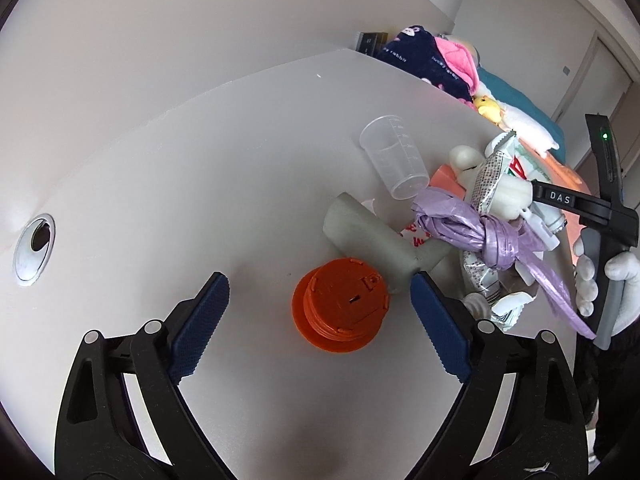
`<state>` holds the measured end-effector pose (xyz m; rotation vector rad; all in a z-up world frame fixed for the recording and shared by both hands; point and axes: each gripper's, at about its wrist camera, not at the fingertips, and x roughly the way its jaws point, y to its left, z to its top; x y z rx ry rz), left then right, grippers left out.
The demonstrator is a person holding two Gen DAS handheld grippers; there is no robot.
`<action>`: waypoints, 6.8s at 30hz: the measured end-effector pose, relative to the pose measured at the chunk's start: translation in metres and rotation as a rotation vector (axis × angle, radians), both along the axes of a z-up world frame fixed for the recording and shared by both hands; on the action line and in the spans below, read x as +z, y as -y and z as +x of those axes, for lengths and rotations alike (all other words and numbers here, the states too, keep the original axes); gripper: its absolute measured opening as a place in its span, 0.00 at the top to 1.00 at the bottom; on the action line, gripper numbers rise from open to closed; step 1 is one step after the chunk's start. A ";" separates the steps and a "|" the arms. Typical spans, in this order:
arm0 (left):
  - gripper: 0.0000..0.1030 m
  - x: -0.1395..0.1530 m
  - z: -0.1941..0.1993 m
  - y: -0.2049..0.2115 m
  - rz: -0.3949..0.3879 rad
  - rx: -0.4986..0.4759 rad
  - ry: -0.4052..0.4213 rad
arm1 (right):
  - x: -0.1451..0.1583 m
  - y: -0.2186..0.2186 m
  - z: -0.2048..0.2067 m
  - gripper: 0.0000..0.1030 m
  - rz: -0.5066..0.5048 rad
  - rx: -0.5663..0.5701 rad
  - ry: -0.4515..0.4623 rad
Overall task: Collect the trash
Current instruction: 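Grasp the white AD milk bottle with the right gripper, then grasp the orange cap with the left gripper while the right holds the bottle, then drop the orange cap and milk bottle into the black bin, then move the left gripper to the purple bag and grasp its knot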
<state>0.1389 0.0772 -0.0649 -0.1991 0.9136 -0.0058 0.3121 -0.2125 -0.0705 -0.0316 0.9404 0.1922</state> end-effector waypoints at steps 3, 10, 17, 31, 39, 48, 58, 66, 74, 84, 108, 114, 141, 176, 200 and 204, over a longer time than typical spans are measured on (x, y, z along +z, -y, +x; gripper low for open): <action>0.20 -0.002 0.003 0.001 0.014 -0.006 0.001 | -0.001 0.011 -0.005 0.35 0.035 -0.032 -0.001; 0.39 -0.002 0.004 0.007 0.073 -0.021 0.018 | 0.005 0.034 -0.019 0.35 0.119 -0.080 0.002; 0.52 -0.001 0.000 0.005 0.035 -0.013 0.029 | 0.019 0.046 -0.041 0.35 0.198 -0.081 0.000; 0.58 0.022 -0.025 0.014 -0.060 -0.032 0.080 | 0.045 0.064 -0.098 0.35 0.237 -0.089 0.050; 0.58 0.045 -0.042 0.039 -0.102 -0.093 0.125 | 0.055 0.081 -0.128 0.35 0.261 -0.099 0.076; 0.58 0.064 -0.049 0.086 -0.107 -0.206 0.169 | 0.060 0.103 -0.162 0.35 0.267 -0.130 0.110; 0.58 0.069 -0.047 0.141 -0.155 -0.331 0.168 | 0.058 0.132 -0.193 0.35 0.274 -0.168 0.129; 0.58 0.070 -0.045 0.184 -0.149 -0.422 0.167 | 0.059 0.161 -0.212 0.35 0.271 -0.216 0.146; 0.58 0.072 -0.047 0.223 -0.151 -0.510 0.165 | 0.061 0.184 -0.224 0.35 0.264 -0.265 0.160; 0.58 0.072 -0.044 0.257 -0.162 -0.595 0.156 | 0.062 0.207 -0.235 0.35 0.266 -0.326 0.173; 0.06 0.059 -0.039 0.294 -0.180 -0.684 0.140 | 0.061 0.247 -0.247 0.16 0.225 -0.486 0.214; 0.06 0.060 -0.034 0.278 -0.171 -0.634 0.140 | 0.060 0.233 -0.242 0.16 0.223 -0.444 0.201; 0.06 0.075 -0.024 0.176 -0.128 -0.364 0.186 | 0.058 0.156 -0.200 0.16 0.266 -0.225 0.177; 0.38 0.042 0.019 0.063 -0.250 0.005 0.003 | 0.060 0.058 -0.142 0.16 0.258 -0.019 0.144; 0.80 0.061 0.018 0.039 -0.332 -0.006 0.079 | 0.057 -0.006 -0.113 0.16 0.190 0.099 0.121; 0.80 0.066 0.014 0.025 -0.326 0.026 0.100 | 0.054 -0.019 -0.108 0.16 0.184 0.119 0.109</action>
